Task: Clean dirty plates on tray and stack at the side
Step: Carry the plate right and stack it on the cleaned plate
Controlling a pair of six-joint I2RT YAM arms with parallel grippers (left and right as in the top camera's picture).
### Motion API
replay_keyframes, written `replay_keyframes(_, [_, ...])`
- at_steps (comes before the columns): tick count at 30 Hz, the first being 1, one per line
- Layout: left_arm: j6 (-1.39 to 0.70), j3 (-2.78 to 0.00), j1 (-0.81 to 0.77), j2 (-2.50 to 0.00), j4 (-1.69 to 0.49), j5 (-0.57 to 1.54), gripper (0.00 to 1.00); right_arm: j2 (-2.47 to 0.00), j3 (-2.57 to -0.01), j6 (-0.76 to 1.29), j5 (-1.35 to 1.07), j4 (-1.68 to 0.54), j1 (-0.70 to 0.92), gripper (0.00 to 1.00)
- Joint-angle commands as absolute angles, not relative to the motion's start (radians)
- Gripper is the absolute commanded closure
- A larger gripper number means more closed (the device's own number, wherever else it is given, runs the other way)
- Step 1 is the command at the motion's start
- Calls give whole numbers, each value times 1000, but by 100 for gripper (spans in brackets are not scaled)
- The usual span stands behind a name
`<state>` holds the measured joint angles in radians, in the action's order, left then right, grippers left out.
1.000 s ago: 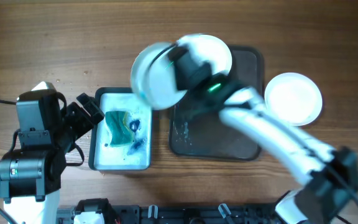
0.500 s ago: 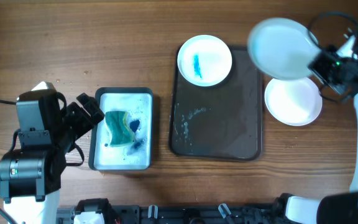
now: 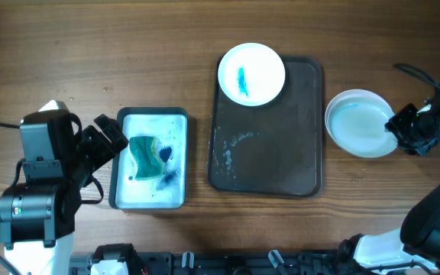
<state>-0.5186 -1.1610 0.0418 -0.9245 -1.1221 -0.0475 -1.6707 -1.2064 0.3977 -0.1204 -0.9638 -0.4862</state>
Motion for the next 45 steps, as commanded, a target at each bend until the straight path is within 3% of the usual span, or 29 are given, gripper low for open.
replay_keyframes(1, [-532, -1178, 49, -926, -1120, -57, 0, -1567, -1271, 260, -312, -953, -402, 46])
replay_keyframes(8, [-532, -1178, 49, -926, -1120, -57, 0, -1441, -1361, 145, -307, -847, -35, 48])
replay_keyframes(14, [-532, -1178, 49, -926, -1120, -57, 0, -1542, -1359, 133, -27, -694, 211, 47])
replay_keyframes(17, [-532, -1178, 49, -926, -1120, -57, 0, -1640, -1359, 130, 73, -620, 227, 36])
replay_keyframes(27, [-532, -1178, 49, -926, -1120, -57, 0, -2000, -1359, 130, 47, -329, 195, 37])
replay_keyframes(31, [-532, -1178, 49, -926, -1120, -57, 0, -2056, -1359, 131, -97, -297, 196, 49])
replay_keyframes(34, [-532, -1178, 49, -926, -1120, -57, 0, -2067, -1359, 134, -181, -289, 196, 74])
replay_keyframes(38, [-532, -1178, 49, -926, -1120, -57, 0, -2067, -1359, 152, -173, -313, 195, 96])
replay_keyframes(45, [-532, -1178, 49, -926, -1120, -57, 0, -1954, -1359, 263, -146, -467, 188, 96])
